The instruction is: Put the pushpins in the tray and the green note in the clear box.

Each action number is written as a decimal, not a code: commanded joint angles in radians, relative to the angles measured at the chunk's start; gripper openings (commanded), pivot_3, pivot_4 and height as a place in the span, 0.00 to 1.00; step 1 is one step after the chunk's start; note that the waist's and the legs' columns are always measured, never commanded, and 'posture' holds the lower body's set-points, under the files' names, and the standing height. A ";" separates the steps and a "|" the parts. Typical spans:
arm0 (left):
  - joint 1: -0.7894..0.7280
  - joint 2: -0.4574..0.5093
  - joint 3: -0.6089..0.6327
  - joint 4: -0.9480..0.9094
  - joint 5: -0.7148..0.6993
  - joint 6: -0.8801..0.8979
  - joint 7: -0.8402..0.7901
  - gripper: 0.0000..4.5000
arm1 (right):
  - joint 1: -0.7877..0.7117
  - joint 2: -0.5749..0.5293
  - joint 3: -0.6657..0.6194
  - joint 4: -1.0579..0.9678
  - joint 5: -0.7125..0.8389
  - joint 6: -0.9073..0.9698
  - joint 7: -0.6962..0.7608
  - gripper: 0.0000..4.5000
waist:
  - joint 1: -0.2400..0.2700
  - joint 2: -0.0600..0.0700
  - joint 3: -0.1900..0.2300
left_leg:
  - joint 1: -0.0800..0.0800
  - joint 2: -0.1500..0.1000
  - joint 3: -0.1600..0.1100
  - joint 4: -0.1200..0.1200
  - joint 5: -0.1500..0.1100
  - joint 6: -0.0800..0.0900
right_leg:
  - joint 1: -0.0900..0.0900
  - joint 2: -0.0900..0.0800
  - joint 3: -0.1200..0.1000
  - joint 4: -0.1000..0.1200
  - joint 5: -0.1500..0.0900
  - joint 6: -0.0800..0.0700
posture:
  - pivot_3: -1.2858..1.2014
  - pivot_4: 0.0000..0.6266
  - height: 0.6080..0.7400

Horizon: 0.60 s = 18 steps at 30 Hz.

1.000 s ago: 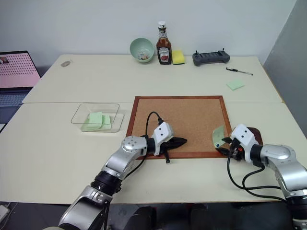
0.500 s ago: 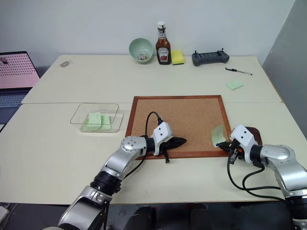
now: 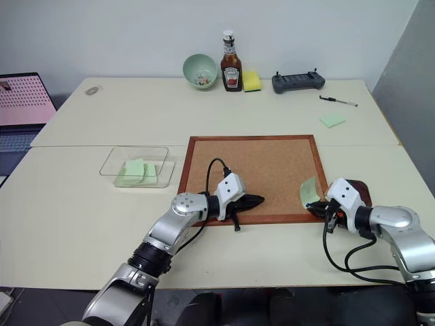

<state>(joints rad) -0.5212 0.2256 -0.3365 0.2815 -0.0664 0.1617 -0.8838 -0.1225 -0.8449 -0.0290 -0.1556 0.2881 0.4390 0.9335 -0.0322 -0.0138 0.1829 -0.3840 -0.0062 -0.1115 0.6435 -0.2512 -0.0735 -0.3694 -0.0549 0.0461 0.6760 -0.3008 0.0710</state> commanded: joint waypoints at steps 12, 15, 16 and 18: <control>0.017 -0.001 -0.014 0.020 0.016 0.003 -0.001 0.00 | -0.043 0.026 -0.002 0.030 -0.035 -0.040 -0.029 0.37 | 0.000 0.000 0.000 | 0.000 0.000 0.000 0.000 0.000 0.000 | 0.000 0.000 0.000 0.000 0.000 0.000 | 0.52 0.24 1.00; 0.017 -0.001 -0.014 0.020 0.016 0.004 0.000 0.00 | -0.052 0.032 -0.003 0.044 -0.039 -0.047 -0.026 0.37 | 0.000 0.000 0.000 | 0.000 0.000 0.000 0.000 0.000 0.000 | 0.000 0.000 0.000 0.000 0.000 0.000 | 0.52 0.24 1.00; 0.016 -0.001 -0.014 0.021 0.016 0.004 0.000 0.00 | -0.054 0.033 -0.003 0.048 -0.040 -0.049 -0.025 0.37 | 0.000 0.000 0.000 | 0.000 0.000 0.000 0.000 0.000 0.000 | 0.000 0.000 0.000 0.000 0.000 0.000 | 0.52 0.24 1.00; 0.015 -0.001 -0.013 0.023 0.016 0.003 0.000 0.00 | -0.058 0.034 -0.002 0.052 -0.041 -0.050 -0.023 0.29 | 0.000 0.000 0.000 | 0.000 0.000 0.000 0.000 0.000 0.000 | 0.000 0.000 0.000 0.000 0.000 0.000 | 0.52 0.24 1.00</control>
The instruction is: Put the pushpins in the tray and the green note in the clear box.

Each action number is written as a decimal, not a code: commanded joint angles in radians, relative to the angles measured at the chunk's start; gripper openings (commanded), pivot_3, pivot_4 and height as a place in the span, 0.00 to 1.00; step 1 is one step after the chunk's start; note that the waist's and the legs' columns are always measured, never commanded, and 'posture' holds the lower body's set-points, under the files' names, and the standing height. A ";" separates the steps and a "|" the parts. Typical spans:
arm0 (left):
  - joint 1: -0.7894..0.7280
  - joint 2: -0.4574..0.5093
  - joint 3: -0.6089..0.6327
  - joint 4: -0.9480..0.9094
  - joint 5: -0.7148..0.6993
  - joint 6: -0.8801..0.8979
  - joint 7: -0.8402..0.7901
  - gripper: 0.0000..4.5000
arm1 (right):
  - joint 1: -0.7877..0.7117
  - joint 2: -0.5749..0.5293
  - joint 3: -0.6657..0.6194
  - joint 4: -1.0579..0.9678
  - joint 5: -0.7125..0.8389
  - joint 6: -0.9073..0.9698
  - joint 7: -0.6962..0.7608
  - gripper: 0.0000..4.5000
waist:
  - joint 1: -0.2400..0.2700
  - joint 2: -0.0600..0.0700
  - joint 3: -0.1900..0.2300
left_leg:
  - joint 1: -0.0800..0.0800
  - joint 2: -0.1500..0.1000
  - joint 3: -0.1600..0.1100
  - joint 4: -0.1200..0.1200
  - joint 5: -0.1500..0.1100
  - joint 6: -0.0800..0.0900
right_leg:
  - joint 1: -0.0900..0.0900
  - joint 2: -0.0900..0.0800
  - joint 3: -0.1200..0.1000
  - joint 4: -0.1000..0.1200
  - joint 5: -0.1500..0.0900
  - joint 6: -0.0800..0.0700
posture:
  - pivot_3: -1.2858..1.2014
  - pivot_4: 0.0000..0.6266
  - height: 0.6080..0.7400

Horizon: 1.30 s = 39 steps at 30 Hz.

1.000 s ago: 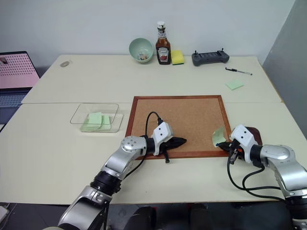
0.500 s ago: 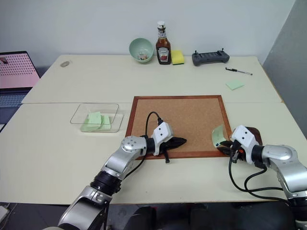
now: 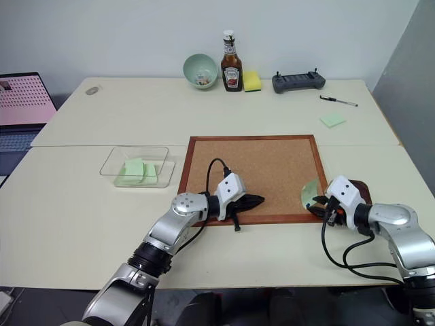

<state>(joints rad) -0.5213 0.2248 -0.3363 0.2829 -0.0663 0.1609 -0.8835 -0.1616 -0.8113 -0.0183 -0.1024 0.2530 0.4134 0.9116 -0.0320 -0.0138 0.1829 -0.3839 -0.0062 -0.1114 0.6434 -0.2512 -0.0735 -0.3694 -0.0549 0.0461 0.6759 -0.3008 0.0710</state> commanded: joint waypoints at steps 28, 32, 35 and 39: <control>0.022 -0.008 -0.002 0.025 0.005 0.014 0.011 0.00 | -0.015 -0.042 -0.037 -0.154 0.036 -0.003 0.044 0.00 | 0.000 0.000 0.000 | 0.000 0.000 0.000 0.000 0.000 0.000 | 0.000 0.000 0.000 0.000 0.000 0.000 | 0.52 0.24 1.00; 0.018 -0.017 0.009 0.017 -0.003 0.029 0.014 0.00 | -0.020 -0.048 -0.033 -0.151 0.030 -0.017 0.050 0.00 | 0.000 0.000 0.000 | 0.000 0.000 0.000 0.000 0.000 0.000 | 0.000 0.000 0.000 0.000 0.000 0.000 | 0.52 0.24 1.00; 0.020 -0.018 0.014 0.017 -0.001 0.027 0.020 0.00 | -0.023 -0.052 -0.041 -0.146 0.033 -0.020 0.056 0.00 | 0.001 0.000 0.000 | 0.000 0.000 0.000 0.000 0.000 0.000 | 0.000 0.000 0.000 0.000 0.000 0.000 | 0.52 0.24 1.00; 0.022 -0.018 0.016 0.015 0.001 0.023 0.024 0.00 | -0.021 -0.072 -0.076 -0.110 0.025 -0.038 0.052 0.00 | 0.001 0.000 0.000 | 0.000 0.000 0.000 0.000 0.000 0.000 | 0.000 0.000 0.000 0.000 0.000 0.000 | 0.52 0.24 1.00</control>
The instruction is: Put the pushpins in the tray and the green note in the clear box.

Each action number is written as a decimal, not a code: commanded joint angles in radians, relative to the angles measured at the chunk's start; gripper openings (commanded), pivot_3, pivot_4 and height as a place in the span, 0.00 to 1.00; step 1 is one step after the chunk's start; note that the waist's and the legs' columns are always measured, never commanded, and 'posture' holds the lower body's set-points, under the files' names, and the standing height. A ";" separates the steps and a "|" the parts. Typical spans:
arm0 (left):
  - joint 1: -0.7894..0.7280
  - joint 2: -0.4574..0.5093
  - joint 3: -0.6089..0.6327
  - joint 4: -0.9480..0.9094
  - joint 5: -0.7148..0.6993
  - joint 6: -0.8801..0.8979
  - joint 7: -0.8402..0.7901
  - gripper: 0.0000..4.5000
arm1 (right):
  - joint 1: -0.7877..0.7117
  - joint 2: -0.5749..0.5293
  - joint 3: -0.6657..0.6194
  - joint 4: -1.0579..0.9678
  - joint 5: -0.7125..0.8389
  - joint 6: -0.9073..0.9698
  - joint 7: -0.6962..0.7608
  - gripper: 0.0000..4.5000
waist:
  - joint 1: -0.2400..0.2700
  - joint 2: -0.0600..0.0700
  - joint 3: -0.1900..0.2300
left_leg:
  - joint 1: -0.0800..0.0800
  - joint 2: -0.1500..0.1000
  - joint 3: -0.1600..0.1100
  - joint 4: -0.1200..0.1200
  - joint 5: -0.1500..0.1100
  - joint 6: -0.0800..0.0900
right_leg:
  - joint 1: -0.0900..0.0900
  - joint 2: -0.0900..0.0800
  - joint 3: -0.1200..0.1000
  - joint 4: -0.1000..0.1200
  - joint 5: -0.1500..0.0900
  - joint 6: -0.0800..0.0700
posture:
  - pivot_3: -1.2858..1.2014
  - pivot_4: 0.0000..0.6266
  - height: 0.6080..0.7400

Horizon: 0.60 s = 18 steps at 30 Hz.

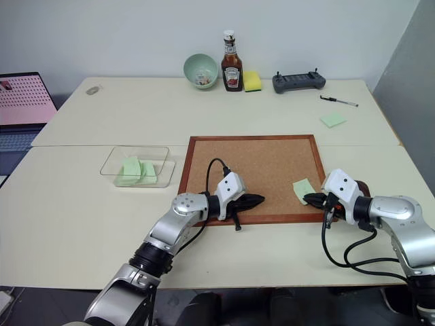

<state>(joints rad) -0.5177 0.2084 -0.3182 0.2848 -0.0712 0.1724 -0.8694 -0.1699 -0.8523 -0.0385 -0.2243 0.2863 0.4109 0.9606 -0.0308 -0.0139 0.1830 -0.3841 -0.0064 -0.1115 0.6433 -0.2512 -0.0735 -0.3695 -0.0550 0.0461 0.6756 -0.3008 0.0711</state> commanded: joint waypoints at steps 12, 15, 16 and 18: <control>0.023 -0.003 -0.008 0.016 0.006 0.002 0.002 0.00 | 0.040 -0.156 -0.148 0.167 -0.101 -0.142 -0.006 0.00 | 0.000 0.000 0.000 | 0.000 0.000 0.000 0.000 0.000 0.000 | 0.000 0.000 0.000 0.000 0.000 0.000 | 0.52 0.24 1.00; 0.023 -0.004 -0.010 0.017 0.006 0.001 0.000 0.00 | 0.045 -0.175 -0.138 0.204 -0.142 -0.159 -0.011 0.00 | 0.000 0.000 0.000 | 0.000 0.000 0.001 0.000 0.000 0.000 | 0.000 0.000 0.000 0.000 0.000 0.000 | 0.52 0.24 1.00; 0.023 -0.004 -0.010 0.017 0.007 0.001 0.000 0.00 | 0.044 -0.177 -0.133 0.210 -0.151 -0.160 -0.012 0.00 | 0.000 0.000 0.000 | 0.000 0.000 0.001 0.000 0.000 0.000 | 0.000 0.000 0.000 0.000 0.000 0.000 | 0.52 0.24 1.00; 0.023 -0.004 -0.010 0.017 0.007 0.001 -0.001 0.00 | 0.034 -0.176 -0.123 0.220 -0.165 -0.157 -0.017 0.00 | 0.000 0.000 0.000 | 0.000 0.000 0.000 0.000 0.000 0.000 | 0.000 0.000 0.000 0.000 0.000 0.000 | 0.52 0.24 1.00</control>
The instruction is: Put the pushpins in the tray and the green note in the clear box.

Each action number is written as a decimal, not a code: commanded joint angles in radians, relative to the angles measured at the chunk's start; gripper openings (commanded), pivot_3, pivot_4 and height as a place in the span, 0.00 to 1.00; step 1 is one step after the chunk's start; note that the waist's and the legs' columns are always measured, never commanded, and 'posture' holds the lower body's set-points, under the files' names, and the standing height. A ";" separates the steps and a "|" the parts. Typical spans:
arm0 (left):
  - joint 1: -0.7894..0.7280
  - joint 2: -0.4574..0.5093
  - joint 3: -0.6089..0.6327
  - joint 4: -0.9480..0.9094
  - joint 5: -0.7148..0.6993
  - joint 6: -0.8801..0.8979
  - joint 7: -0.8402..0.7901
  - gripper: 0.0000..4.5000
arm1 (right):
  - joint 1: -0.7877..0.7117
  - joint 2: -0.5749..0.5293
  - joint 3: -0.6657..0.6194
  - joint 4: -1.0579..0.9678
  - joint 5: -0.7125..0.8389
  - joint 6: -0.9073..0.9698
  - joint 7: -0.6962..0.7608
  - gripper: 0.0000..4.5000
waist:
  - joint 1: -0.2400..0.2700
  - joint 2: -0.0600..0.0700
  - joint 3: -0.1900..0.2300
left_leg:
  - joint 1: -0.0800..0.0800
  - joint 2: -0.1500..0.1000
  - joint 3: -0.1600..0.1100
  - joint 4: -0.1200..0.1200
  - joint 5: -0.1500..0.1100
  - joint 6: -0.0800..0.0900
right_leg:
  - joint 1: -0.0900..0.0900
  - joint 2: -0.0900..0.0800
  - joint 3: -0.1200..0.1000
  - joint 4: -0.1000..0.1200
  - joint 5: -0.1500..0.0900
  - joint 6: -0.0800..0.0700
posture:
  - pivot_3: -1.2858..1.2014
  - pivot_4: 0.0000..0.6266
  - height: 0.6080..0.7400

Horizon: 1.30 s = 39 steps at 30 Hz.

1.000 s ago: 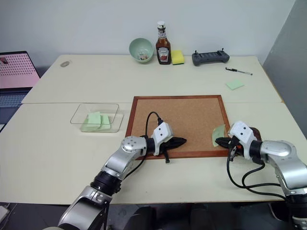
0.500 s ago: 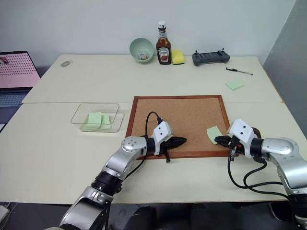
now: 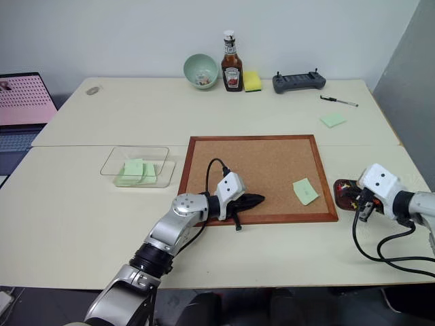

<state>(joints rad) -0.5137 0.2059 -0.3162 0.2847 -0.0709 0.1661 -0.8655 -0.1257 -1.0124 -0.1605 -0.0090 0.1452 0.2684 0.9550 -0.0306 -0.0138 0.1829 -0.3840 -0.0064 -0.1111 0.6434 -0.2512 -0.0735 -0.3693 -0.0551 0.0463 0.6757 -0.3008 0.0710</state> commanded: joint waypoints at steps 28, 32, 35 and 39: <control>0.020 -0.002 -0.012 0.020 0.010 0.005 0.000 0.00 | -0.028 -0.020 0.001 0.007 -0.062 -0.004 0.001 0.63 | 0.001 0.000 0.000 | 0.000 0.000 0.000 0.000 0.000 0.000 | 0.000 0.000 0.000 0.000 0.000 0.000 | 0.52 0.24 1.00; 0.020 0.000 -0.010 0.021 0.010 0.004 -0.001 0.00 | -0.020 -0.018 -0.015 -0.057 -0.021 0.030 0.025 0.68 | 0.001 0.000 0.000 | 0.000 0.000 0.000 0.000 0.000 0.000 | 0.000 0.000 0.000 0.000 0.000 0.000 | 0.52 0.24 1.00; 0.020 0.000 -0.010 0.024 0.010 0.003 -0.001 0.00 | -0.020 -0.006 0.009 -0.122 -0.006 0.049 0.033 0.68 | 0.001 0.000 0.000 | 0.000 0.000 0.000 0.000 0.000 0.000 | 0.000 0.000 0.000 0.000 0.000 0.000 | 0.52 0.24 1.00; 0.016 -0.004 -0.011 0.029 0.010 0.001 0.001 0.00 | -0.040 0.028 0.076 -0.184 -0.025 0.032 0.025 0.68 | 0.000 0.000 0.000 | 0.000 0.000 0.000 0.000 0.000 0.000 | 0.000 0.000 0.000 0.000 0.000 0.000 | 0.52 0.24 1.00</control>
<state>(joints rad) -0.5117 0.2047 -0.3158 0.2861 -0.0700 0.1630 -0.8640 -0.1434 -0.9980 -0.1166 -0.1398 0.1283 0.3184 0.9812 -0.0304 -0.0137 0.1828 -0.3839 -0.0065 -0.1112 0.6434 -0.2511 -0.0736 -0.3691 -0.0551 0.0464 0.6755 -0.3009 0.0711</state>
